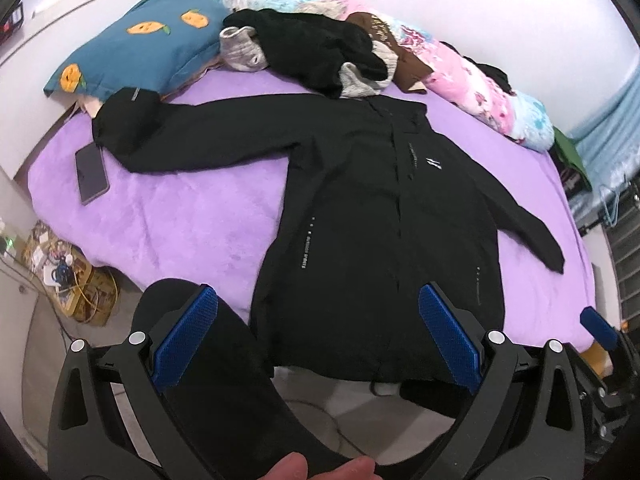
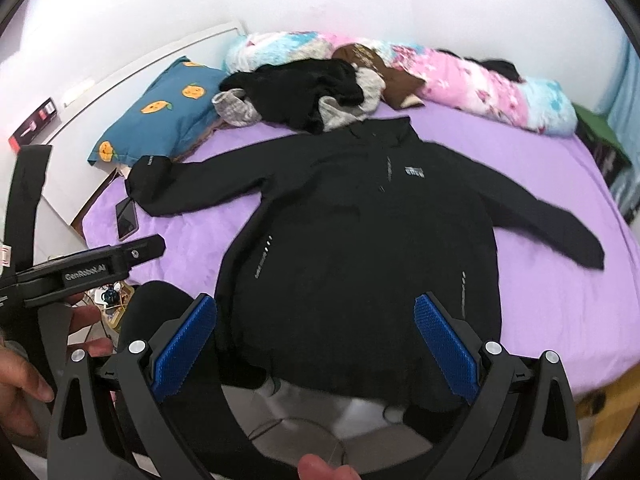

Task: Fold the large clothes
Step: 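Reach the left gripper to the jacket sleeve cuff near the phone and grasp it, then lift the held sleeve with the left gripper and fold it across the jacket body, then release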

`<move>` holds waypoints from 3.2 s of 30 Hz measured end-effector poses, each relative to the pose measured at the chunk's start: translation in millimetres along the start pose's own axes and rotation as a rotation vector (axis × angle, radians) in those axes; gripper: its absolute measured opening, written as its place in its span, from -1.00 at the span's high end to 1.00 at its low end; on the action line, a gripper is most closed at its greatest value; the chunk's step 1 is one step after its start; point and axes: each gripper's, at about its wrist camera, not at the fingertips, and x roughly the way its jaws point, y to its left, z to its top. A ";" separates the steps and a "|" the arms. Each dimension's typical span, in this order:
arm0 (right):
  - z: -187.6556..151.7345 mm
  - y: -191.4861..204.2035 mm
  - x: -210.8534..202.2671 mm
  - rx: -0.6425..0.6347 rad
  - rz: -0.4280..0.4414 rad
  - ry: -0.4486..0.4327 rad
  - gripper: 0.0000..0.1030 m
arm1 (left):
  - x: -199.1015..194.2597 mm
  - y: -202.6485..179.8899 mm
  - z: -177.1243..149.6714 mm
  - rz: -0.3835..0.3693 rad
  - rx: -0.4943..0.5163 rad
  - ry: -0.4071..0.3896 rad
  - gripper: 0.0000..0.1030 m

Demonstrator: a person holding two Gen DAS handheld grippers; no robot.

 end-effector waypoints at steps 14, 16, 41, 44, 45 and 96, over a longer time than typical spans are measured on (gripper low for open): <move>42.8 50.5 54.7 -0.136 -0.016 -0.008 -0.89 | 35.1 73.9 27.0 -0.014 -0.131 -0.011 -0.88; 46.5 57.6 63.0 -0.152 -0.015 -0.005 -0.89 | 43.8 85.9 32.4 -0.016 -0.146 -0.017 -0.88; 40.3 83.8 141.9 -0.157 0.012 0.140 -0.89 | 236.6 361.9 130.5 -0.244 -0.582 -0.293 -0.88; 38.0 80.5 146.5 -0.138 0.036 0.165 -0.89 | 255.7 389.9 134.7 -0.351 -0.693 -0.305 -0.88; 37.7 78.3 148.6 -0.126 0.047 0.176 -0.89 | 259.2 398.4 134.6 -0.385 -0.731 -0.328 -0.88; 50.6 45.2 120.7 -0.090 0.113 0.070 -0.89 | 164.0 340.5 183.8 -0.169 -0.478 -0.490 0.96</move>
